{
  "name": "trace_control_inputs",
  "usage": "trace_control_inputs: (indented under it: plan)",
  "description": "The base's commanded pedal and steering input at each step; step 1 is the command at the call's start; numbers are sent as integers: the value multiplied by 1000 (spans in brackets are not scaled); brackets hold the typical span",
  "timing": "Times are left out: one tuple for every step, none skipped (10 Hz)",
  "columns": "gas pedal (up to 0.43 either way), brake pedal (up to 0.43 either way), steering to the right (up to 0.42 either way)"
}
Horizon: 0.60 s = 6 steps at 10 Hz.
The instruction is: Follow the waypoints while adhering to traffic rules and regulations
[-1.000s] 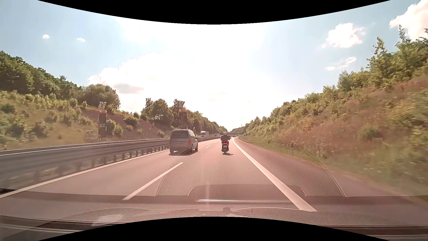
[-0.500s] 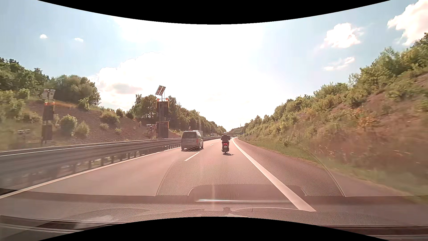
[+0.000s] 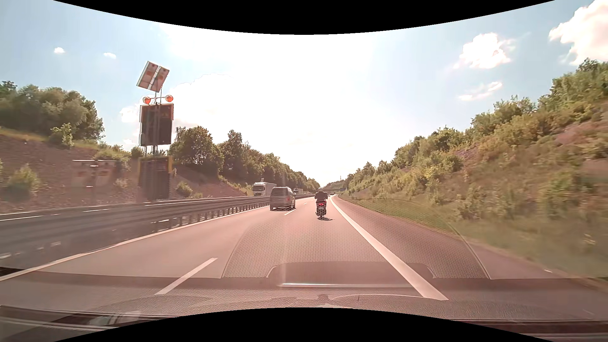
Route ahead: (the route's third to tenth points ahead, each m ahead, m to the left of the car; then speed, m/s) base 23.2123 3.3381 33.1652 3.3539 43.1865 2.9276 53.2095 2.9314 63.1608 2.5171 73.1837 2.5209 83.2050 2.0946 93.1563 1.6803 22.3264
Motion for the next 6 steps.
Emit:
trace_control_inputs:
  plan:
    - [228,12,0]
    - [228,12,0]
    - [228,12,0]
    - [240,12,1]
    - [240,12,1]
    - [240,12,1]
